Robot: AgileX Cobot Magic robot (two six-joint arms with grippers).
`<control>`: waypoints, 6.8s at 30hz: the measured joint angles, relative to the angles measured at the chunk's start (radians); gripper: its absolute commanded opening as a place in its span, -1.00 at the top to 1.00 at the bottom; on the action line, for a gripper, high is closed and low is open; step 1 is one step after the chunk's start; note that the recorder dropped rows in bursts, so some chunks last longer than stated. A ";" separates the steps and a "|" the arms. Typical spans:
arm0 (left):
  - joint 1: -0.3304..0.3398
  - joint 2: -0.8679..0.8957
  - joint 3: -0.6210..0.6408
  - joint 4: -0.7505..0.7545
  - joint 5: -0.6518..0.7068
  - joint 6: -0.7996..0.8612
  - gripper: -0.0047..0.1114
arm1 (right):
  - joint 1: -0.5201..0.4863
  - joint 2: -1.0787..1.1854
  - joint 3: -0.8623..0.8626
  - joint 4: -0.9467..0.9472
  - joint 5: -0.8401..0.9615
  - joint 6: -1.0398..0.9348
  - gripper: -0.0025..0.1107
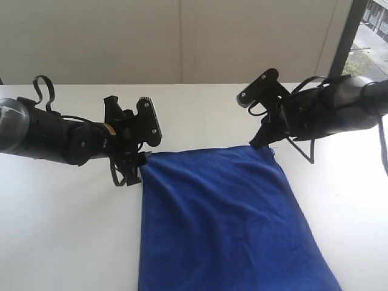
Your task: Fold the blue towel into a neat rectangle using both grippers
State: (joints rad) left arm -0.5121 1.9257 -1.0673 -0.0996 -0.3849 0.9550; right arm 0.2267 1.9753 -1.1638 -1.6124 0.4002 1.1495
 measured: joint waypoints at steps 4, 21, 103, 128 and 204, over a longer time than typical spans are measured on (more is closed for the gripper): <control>0.000 -0.050 0.000 -0.141 -0.007 0.127 -0.26 | 0.000 -0.072 0.000 0.012 -0.019 0.000 0.29; -0.116 -0.181 0.000 -0.731 0.915 0.136 0.92 | -0.004 -0.403 0.110 1.719 0.446 -1.463 0.96; -0.232 -0.483 0.209 -0.115 0.972 -0.455 0.92 | 0.175 -0.307 0.461 1.597 0.028 -1.279 0.96; -0.232 -0.517 0.223 -0.013 0.970 -0.613 0.92 | 0.213 -0.359 0.238 1.636 0.057 -1.302 0.96; -0.232 -0.446 0.192 -0.060 1.075 -0.006 -0.12 | 0.177 -0.588 0.432 1.640 0.285 -2.044 0.16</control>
State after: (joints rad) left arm -0.7436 1.4799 -0.8757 -0.1600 0.6906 0.9489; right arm 0.4040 1.3871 -0.7315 0.0272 0.6849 -0.8949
